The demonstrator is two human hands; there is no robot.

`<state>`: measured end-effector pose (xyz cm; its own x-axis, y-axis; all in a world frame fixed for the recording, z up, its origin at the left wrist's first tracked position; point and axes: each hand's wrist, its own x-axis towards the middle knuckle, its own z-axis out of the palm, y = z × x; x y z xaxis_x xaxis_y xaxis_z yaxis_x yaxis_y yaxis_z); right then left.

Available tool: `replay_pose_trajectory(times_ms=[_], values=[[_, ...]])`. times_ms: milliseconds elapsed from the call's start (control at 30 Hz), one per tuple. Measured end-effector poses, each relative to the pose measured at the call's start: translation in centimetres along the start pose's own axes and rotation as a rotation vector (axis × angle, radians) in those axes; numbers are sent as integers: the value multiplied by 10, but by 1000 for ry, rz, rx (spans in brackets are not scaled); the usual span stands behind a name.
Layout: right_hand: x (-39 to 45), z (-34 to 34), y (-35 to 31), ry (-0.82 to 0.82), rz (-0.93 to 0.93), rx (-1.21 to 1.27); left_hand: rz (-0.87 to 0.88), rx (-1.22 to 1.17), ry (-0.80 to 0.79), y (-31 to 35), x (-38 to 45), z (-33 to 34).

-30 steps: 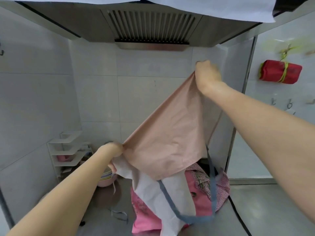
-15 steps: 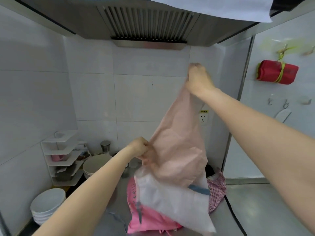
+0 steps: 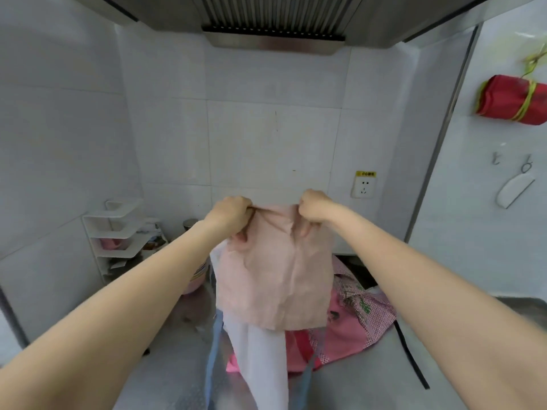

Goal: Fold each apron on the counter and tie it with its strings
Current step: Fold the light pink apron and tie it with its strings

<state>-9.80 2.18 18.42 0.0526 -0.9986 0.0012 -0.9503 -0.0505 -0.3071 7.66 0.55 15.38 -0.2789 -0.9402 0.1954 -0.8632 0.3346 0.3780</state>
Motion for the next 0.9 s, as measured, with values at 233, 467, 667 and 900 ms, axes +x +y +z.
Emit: replay_pose_trajectory(times_ms=[233,467,667,900], values=[[-7,25,-6,-272,-124,150,47,364,52,9,2,0],[-5,21,11,-205,116,456,21,658,224,13,14,-54],[6,-54,-4,376,79,-48,-188,422,122,-26,5,-47],[6,-88,-20,606,32,-406,-370,-65,-180,-45,-11,-9]])
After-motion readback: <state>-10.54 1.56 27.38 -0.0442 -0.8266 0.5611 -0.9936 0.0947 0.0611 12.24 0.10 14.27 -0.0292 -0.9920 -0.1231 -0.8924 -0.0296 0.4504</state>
